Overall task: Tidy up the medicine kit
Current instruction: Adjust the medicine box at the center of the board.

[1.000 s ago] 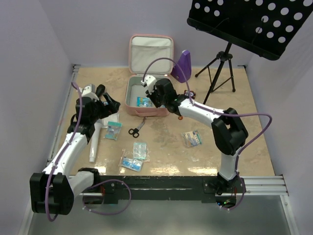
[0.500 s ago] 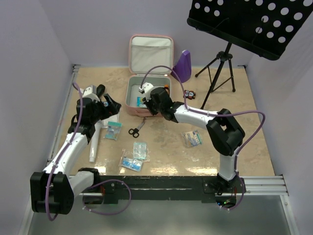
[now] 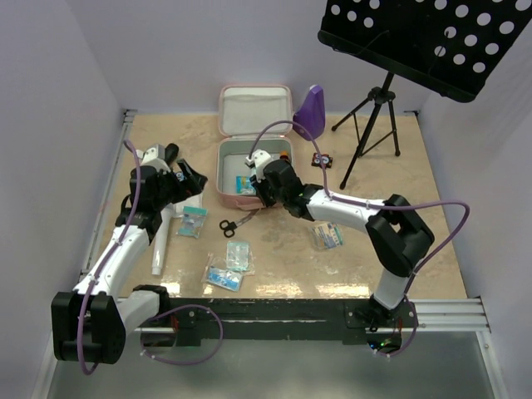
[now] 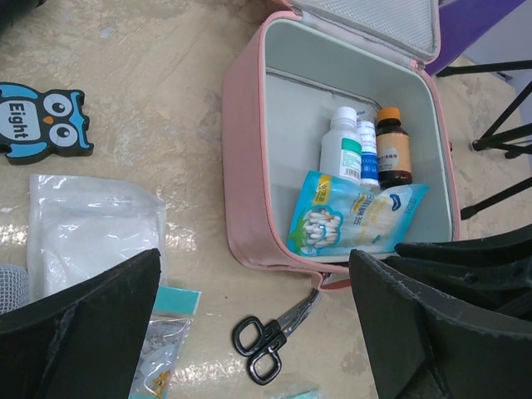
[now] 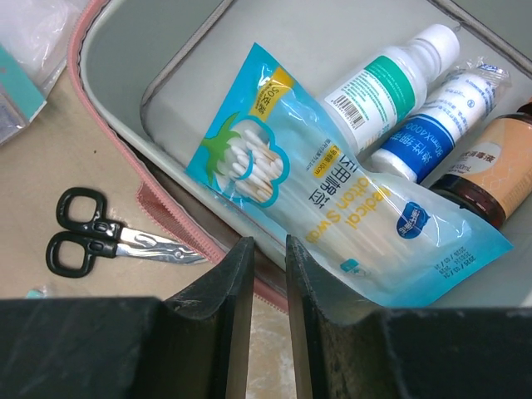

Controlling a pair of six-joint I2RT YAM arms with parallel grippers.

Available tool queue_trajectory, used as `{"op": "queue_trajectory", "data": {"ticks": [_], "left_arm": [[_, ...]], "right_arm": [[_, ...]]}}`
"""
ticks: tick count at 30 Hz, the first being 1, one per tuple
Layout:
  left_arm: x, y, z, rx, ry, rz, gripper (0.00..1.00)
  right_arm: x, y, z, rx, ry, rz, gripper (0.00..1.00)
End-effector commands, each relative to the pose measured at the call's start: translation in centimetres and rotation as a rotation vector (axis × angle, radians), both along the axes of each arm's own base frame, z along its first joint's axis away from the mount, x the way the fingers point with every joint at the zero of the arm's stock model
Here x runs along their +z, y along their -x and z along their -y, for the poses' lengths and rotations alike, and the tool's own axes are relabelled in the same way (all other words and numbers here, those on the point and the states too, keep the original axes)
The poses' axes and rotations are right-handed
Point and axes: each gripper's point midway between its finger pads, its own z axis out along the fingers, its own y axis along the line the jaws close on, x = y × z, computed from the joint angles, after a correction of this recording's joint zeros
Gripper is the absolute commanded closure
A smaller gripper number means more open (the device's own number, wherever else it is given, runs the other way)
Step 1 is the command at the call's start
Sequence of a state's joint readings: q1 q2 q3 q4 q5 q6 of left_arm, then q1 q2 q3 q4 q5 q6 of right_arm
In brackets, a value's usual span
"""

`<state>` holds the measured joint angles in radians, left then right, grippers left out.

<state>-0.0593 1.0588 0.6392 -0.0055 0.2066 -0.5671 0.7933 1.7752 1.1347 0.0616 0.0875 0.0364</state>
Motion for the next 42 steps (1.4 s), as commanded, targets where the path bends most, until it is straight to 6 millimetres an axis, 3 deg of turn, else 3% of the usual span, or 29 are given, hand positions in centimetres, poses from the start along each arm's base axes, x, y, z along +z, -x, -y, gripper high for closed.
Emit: {"op": "queue_trajectory", "data": {"ticks": [1, 7, 12, 19, 26, 30, 32, 38, 42], "left_arm": [[0.1, -0.2, 0.5, -0.015, 0.035, 0.016, 0.00], [-0.5, -0.3, 1.1, -0.032, 0.052, -0.008, 0.00], [-0.5, -0.2, 1.4, -0.040, 0.053, -0.008, 0.00], [-0.8, 0.1, 1.6, -0.052, 0.053, -0.013, 0.00], [-0.8, 0.3, 1.8, -0.058, 0.056, -0.014, 0.00], [-1.0, 0.5, 1.8, -0.059, 0.056, -0.016, 0.00], [-0.9, 0.4, 1.8, -0.061, 0.056, -0.014, 0.00], [0.4, 0.2, 1.7, -0.054, 0.052, 0.010, 0.00], [1.8, -0.3, 2.0, -0.071, 0.057, 0.036, 0.00]], "right_arm": [[-3.5, 4.2, 1.8, -0.018, 0.072, -0.193, 0.76], [-5.8, 8.2, 1.8, -0.004, 0.089, -0.317, 0.76], [-6.8, 10.8, 2.9, -0.019, 0.074, -0.376, 0.76], [-6.9, 14.6, 4.0, -0.015, 0.025, -0.448, 0.76], [-6.3, 17.1, 4.9, -0.008, 0.020, -0.492, 0.75], [-5.7, 18.2, 4.3, 0.000, 0.019, -0.515, 0.73], [-4.6, 16.8, 4.6, -0.066, 0.023, -0.463, 0.69], [4.1, 9.7, 5.5, -0.338, -0.095, -0.191, 0.52], [6.4, 5.4, 6.0, -0.416, -0.140, -0.148, 0.48]]}}
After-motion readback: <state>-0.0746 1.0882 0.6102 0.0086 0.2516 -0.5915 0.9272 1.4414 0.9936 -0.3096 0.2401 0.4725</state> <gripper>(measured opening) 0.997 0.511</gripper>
